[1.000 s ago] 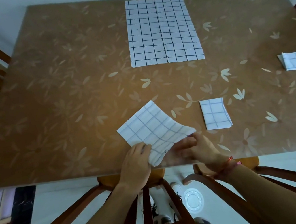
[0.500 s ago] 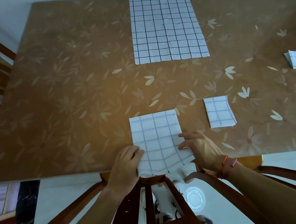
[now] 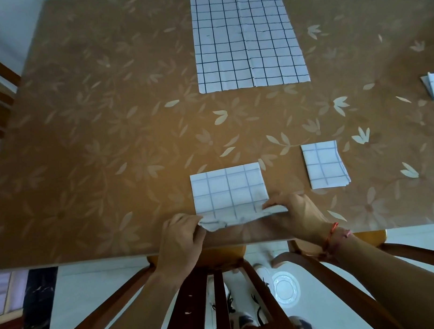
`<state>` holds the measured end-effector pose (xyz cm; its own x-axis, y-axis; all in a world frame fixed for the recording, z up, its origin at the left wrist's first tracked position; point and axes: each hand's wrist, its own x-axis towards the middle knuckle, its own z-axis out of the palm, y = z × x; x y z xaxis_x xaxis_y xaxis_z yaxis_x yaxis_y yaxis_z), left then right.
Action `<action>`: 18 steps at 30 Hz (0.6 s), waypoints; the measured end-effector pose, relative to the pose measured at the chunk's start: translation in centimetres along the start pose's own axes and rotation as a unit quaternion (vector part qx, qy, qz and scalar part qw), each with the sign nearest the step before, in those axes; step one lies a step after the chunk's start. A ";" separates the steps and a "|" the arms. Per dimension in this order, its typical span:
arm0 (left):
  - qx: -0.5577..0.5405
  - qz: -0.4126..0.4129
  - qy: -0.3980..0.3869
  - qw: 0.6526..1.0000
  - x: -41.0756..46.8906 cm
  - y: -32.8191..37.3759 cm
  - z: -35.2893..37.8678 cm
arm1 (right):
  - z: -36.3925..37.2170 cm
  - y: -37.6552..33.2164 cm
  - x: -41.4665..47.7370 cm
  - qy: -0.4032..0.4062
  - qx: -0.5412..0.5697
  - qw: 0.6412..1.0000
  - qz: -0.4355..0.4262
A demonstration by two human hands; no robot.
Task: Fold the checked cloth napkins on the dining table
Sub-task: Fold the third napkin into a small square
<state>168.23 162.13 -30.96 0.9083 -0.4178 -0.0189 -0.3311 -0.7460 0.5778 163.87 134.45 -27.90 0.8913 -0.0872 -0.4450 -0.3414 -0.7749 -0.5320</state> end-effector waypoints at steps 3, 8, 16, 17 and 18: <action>-0.022 -0.057 0.012 0.998 0.9 0.3 -0.3 | 0.1 -0.4 1.1 0.044 0.034 0.997 0.052; -0.056 -0.136 0.005 0.989 2.4 0.3 -0.1 | -0.1 -0.6 3.1 0.076 0.051 0.993 0.077; -0.030 -0.143 0.009 0.989 3.5 0.1 0.3 | 0.0 -0.9 5.1 0.070 0.041 0.994 0.073; -0.022 -0.140 0.007 0.990 3.4 0.1 0.3 | -0.1 -1.0 5.2 0.068 0.039 0.994 0.075; -0.012 -0.136 0.006 0.991 3.4 0.0 0.3 | 0.0 -0.9 5.4 0.069 0.039 0.994 0.077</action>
<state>171.23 160.58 -31.23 0.9663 -0.1965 -0.1661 -0.0679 -0.8175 0.5719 168.97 134.66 -29.80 0.8578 -0.2898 -0.4244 -0.4933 -0.6958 -0.5220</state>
